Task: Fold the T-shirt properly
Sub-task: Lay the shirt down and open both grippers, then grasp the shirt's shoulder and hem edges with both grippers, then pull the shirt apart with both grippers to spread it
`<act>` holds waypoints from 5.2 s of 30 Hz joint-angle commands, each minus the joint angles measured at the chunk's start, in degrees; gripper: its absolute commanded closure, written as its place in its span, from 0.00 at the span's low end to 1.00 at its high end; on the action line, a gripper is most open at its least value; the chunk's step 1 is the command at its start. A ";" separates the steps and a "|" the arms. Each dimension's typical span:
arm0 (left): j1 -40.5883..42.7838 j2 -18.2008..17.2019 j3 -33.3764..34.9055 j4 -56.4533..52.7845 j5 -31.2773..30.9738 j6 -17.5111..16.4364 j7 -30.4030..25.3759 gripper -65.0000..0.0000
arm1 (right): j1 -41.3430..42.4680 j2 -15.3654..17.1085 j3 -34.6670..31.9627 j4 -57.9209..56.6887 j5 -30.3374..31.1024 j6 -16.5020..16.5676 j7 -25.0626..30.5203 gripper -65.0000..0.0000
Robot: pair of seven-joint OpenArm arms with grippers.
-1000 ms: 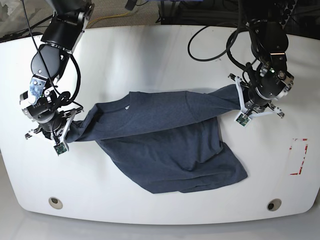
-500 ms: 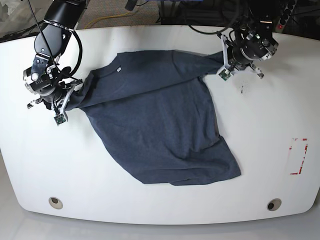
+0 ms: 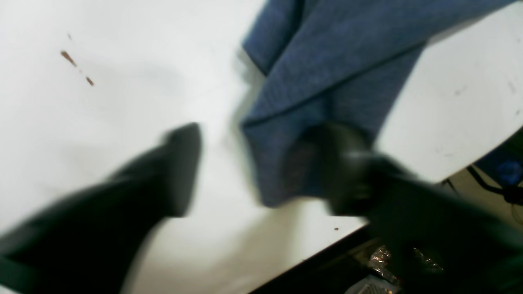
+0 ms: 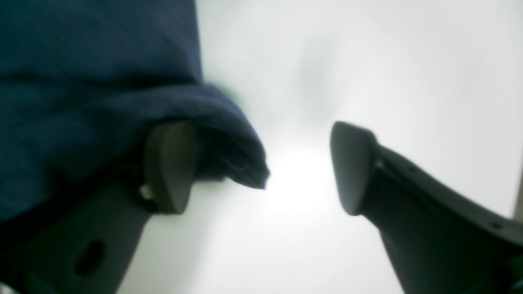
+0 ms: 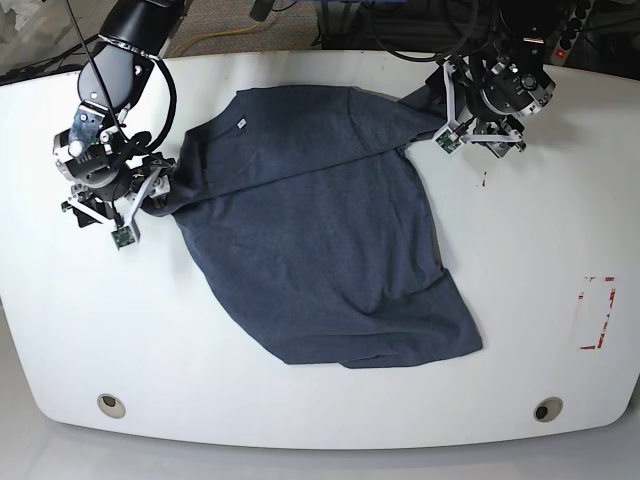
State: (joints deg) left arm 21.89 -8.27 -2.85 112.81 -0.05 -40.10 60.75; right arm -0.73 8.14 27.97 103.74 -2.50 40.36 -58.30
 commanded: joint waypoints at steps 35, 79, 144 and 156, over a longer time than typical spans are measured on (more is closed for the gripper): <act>-16.66 3.31 2.02 2.13 -0.96 0.10 -0.40 0.26 | -17.77 -2.12 5.57 -5.85 44.74 -0.36 -17.96 0.20; -23.96 3.39 -1.59 -5.25 -0.43 21.59 -8.75 0.21 | -20.50 12.47 7.59 -8.93 44.57 -0.36 -10.84 0.97; -31.78 -4.43 -25.41 -31.28 -0.78 20.89 -19.92 1.00 | 15.37 15.20 -3.83 -27.66 44.66 -0.36 -15.24 0.90; -19.21 -3.99 -26.47 -19.58 -0.87 20.89 -18.25 1.00 | 1.22 8.78 9.09 -22.03 44.83 -0.36 -15.41 0.38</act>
State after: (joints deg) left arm 2.52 -11.33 -29.10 91.02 -0.84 -19.35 43.75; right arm 0.86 16.64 35.35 79.99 41.32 39.88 -74.52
